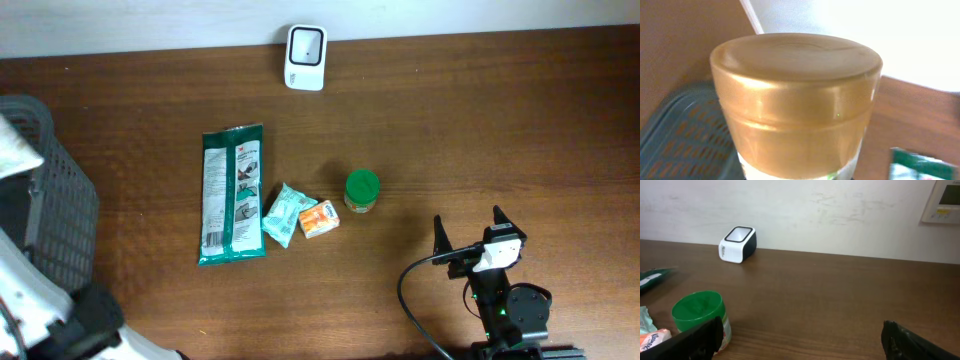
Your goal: Scan the item barcode
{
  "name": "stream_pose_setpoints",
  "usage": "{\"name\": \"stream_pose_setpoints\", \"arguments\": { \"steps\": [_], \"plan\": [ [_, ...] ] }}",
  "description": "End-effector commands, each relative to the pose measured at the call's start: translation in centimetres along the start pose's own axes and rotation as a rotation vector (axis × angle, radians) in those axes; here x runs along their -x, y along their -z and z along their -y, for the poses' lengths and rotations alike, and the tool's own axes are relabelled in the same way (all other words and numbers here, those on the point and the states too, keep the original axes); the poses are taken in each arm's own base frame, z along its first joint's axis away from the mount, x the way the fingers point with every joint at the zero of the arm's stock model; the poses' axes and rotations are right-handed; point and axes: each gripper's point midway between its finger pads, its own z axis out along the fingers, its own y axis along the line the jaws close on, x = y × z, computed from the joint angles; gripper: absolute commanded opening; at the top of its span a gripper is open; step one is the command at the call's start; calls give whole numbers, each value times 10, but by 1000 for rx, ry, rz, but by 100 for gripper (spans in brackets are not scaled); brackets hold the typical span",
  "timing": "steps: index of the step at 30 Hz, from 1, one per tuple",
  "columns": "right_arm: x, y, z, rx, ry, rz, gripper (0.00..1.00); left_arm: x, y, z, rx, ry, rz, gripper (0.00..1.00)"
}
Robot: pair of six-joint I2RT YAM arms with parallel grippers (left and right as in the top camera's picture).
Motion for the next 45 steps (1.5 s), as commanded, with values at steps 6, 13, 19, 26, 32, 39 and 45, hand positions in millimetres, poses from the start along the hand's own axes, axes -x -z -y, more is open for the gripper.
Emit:
{"name": "stream_pose_setpoints", "arguments": {
  "steps": [6,13,19,26,32,39,45],
  "plan": [
    [-2,0,-3,12,-8,-4,98,-23,100,238,-500,-302,28,13],
    [-2,0,-3,12,-9,-4,98,-176,45,391,-734,-512,-441,17],
    [-2,0,-3,12,-8,-4,98,-280,5,485,-874,-508,-632,17],
    [-2,0,-3,12,-9,-4,98,-325,-21,510,-795,-387,-769,54],
    [-2,0,-3,12,-8,-4,98,-300,-20,501,-822,-417,-709,65],
    [-1,0,3,-17,35,-1,98,-177,-21,393,-786,-474,-419,82],
    [11,1,-10,57,50,52,98,-163,-60,309,-741,-651,-382,95]
  ]
}}
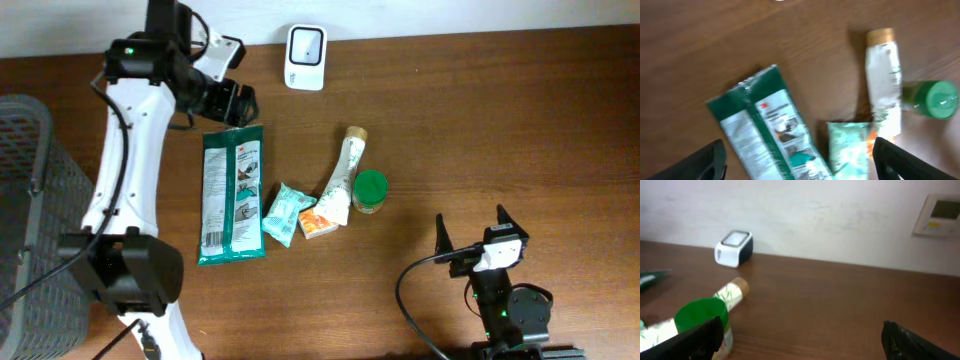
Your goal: Scan the item barcode
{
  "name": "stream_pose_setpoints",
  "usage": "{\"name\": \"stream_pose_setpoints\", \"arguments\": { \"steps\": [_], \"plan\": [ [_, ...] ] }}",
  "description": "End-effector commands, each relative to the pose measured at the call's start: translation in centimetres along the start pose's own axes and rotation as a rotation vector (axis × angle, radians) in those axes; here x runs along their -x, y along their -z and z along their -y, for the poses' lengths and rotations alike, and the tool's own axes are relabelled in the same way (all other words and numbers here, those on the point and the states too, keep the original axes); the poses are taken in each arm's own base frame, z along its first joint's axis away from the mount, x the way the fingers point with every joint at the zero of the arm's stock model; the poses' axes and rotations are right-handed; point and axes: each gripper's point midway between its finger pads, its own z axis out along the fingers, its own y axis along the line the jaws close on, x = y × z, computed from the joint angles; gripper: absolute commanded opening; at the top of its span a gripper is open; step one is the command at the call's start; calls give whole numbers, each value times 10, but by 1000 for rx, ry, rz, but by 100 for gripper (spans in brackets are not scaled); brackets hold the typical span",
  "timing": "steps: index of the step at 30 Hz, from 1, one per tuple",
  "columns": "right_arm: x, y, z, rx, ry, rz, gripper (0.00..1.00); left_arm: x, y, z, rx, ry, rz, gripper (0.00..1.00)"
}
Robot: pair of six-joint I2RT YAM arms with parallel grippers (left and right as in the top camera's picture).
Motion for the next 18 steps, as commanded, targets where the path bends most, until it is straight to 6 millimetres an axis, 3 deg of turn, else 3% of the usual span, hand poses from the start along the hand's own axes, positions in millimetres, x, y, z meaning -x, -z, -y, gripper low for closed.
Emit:
{"name": "stream_pose_setpoints", "arguments": {
  "steps": [1,4,5,6,10,12,16,18],
  "plan": [
    [2,2,-24,135,7,15,98,-5,17,-36,45,-122,29,97],
    [3,4,-35,204,-1,20,98,-17,31,-75,90,-57,43,99],
    [6,4,-36,209,-80,18,98,-21,35,-85,101,-33,44,99],
    [18,7,-42,251,-123,33,98,-25,38,-93,110,-16,46,99],
    [59,11,-51,322,-129,8,98,-25,38,-94,111,-15,46,99],
    [90,5,-60,396,-151,-72,98,-25,38,-94,111,-15,46,99],
    [123,-20,-62,428,-239,-369,98,-25,38,-94,111,-15,46,99],
    [147,-43,-72,514,-275,-423,98,-25,38,-94,111,-15,46,99]
  ]
}}
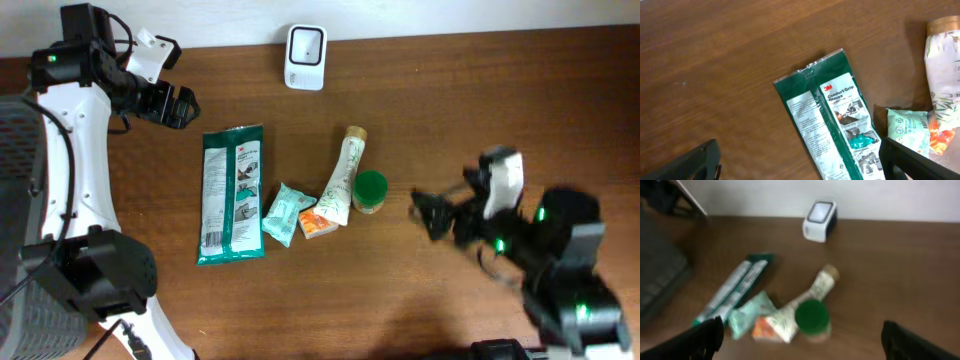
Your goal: Scan the item barcode
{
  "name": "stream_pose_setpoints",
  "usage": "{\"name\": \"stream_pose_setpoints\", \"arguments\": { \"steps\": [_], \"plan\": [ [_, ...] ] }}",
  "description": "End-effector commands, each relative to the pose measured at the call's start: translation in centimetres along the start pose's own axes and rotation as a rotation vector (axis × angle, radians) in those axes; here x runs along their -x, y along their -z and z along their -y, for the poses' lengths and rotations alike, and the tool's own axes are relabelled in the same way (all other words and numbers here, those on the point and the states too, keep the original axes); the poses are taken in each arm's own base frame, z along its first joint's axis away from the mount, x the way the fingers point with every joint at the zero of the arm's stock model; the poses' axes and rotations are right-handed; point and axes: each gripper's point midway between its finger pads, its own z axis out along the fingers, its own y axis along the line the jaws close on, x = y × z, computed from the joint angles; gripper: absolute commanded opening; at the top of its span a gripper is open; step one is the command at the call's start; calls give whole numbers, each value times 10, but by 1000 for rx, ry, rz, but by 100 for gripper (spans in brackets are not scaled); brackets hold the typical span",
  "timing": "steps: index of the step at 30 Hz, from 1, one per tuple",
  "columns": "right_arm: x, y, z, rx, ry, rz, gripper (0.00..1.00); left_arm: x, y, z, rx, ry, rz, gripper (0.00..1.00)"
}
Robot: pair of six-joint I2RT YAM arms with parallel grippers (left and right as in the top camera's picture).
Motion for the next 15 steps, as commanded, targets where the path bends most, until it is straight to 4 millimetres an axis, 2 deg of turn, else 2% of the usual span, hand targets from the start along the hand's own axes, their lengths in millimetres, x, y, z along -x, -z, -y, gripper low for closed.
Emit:
{"name": "stream_pose_setpoints", "arguments": {
  "steps": [1,2,3,6,8,9,10,12,14,15],
  "plan": [
    [35,-16,-18,137,-16,-35,98,3,6,-1,7,-17,17,99],
    [33,-24,-17,158,-31,-59,98,3,6,-1,7,-17,17,99],
    [24,-39,-5,136,-59,-103,98,3,6,-1,7,-17,17,99],
    [-14,-83,14,169,-169,-279,98,3,6,-1,7,-17,17,99],
    [-33,-102,35,70,-222,-419,99,3,6,-1,7,-17,17,99],
    [-37,-105,40,21,-196,-471,99,3,6,-1,7,-17,17,99],
    [-41,-112,42,-56,-158,-545,100,3,6,-1,7,-17,17,99],
    [-46,-138,30,-103,-66,-621,100,3,6,-1,7,-17,17,99],
    [-66,-162,24,-115,-21,-696,100,3,6,-1,7,-17,17,99],
    [-84,-173,21,-112,-10,-748,100,3,6,-1,7,-17,17,99]
  ]
}}
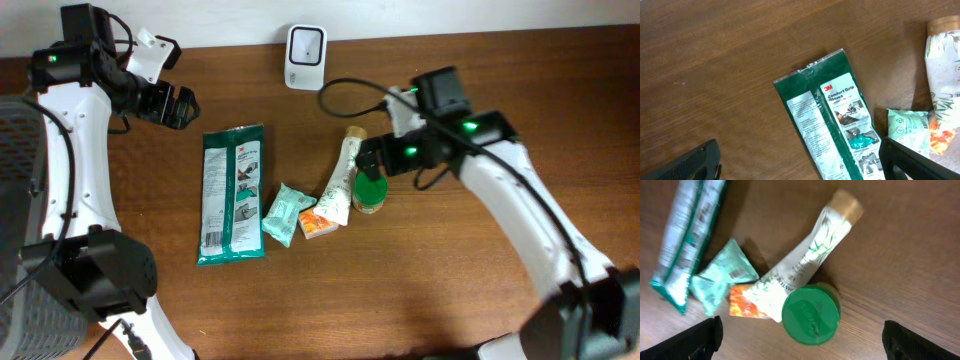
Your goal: Scan the item barcode
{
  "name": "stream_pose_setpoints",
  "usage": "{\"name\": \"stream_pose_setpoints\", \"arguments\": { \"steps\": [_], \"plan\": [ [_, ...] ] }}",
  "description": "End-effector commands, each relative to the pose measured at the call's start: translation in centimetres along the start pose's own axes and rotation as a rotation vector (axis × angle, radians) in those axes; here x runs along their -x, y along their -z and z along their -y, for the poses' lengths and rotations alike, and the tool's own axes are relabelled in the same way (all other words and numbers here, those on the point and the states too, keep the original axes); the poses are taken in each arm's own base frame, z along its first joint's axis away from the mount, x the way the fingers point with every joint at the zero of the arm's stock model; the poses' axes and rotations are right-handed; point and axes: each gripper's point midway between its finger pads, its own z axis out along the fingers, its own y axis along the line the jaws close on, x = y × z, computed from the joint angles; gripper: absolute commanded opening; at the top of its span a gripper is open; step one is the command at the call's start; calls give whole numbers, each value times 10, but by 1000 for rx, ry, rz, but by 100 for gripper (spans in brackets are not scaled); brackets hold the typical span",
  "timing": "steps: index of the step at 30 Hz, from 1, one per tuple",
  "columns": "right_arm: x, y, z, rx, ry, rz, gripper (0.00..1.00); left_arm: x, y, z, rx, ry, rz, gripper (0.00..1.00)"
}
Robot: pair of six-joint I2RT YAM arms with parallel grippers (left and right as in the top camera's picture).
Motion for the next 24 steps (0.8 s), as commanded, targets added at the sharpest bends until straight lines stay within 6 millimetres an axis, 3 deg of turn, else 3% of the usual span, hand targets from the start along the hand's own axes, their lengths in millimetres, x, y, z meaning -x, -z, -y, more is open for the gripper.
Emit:
{"name": "stream_pose_setpoints", "arguments": {
  "steps": [1,8,14,21,22,24],
  "plan": [
    [-10,-34,3,-60,34,-92,97,3,6,-1,7,-17,16,99],
    [-42,-86,11,-59,-118,-261,89,3,6,-1,7,-17,16,99],
    [-58,-91,18,-87,-138,-299,80,3,6,-1,7,-17,16,99],
    [-61,-91,20,-95,-142,-308,72,3,6,-1,7,-17,16,99],
    [-64,-90,20,-97,-145,-322,67,3,6,-1,7,-17,16,99],
    [-65,-88,20,-98,-147,-329,39,3,6,-1,7,-17,16,99]
  ]
}}
